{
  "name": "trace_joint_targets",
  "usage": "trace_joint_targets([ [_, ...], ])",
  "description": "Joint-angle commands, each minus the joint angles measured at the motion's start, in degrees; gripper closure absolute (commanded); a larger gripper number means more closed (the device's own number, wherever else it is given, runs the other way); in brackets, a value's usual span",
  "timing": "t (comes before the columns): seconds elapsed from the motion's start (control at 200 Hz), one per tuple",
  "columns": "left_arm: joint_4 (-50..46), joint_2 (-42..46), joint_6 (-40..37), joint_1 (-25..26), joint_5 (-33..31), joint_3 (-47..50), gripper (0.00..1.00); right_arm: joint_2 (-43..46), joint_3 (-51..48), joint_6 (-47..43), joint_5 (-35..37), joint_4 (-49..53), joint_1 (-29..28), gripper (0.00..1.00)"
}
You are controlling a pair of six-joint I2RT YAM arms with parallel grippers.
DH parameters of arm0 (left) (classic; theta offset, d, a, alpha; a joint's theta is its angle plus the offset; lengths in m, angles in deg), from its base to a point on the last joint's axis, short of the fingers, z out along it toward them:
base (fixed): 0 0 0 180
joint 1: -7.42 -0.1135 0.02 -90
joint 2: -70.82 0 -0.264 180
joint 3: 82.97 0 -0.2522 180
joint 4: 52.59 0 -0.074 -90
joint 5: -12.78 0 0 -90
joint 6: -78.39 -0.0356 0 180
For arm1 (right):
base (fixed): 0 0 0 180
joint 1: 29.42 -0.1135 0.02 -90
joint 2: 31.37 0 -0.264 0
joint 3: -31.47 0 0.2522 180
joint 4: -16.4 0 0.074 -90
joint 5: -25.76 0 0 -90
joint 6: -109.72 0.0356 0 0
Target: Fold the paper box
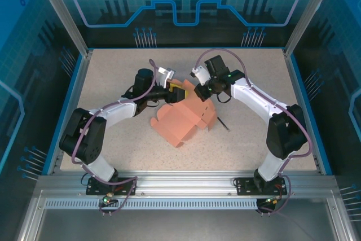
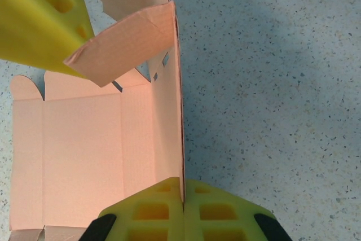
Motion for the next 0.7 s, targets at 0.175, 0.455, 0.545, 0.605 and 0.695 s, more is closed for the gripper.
trace_joint_targets([
  [0.175, 0.97, 3.51, 1.51, -1.1, -4.78, 3.66, 0.29, 1.99, -2.73, -4.66, 7.66, -3.12, -1.39, 1.0],
  [0.455, 1.36, 10.9, 1.98, -4.42, -10.73, 11.38, 0.25, 1.16, -5.91, -12.59, 21.51, -8.59, -6.66, 1.0],
  [0.545, -0.48, 13.7, 2.49, -5.64, -14.97, 12.75, 0.23, 1.07, -6.69, -14.36, 24.06, -10.43, -7.88, 1.0],
  [0.605, -3.24, 15.09, 3.5, -6.5, -19.85, 12.89, 0.19, 1.07, -7.52, -16.04, 26.12, -12.11, -8.9, 1.0],
  [0.695, -6.9, 15.71, 4.91, -8.22, -24.62, 12.44, 0.18, 0.99, -9.18, -19.06, 29.5, -15.29, -10.55, 1.0],
])
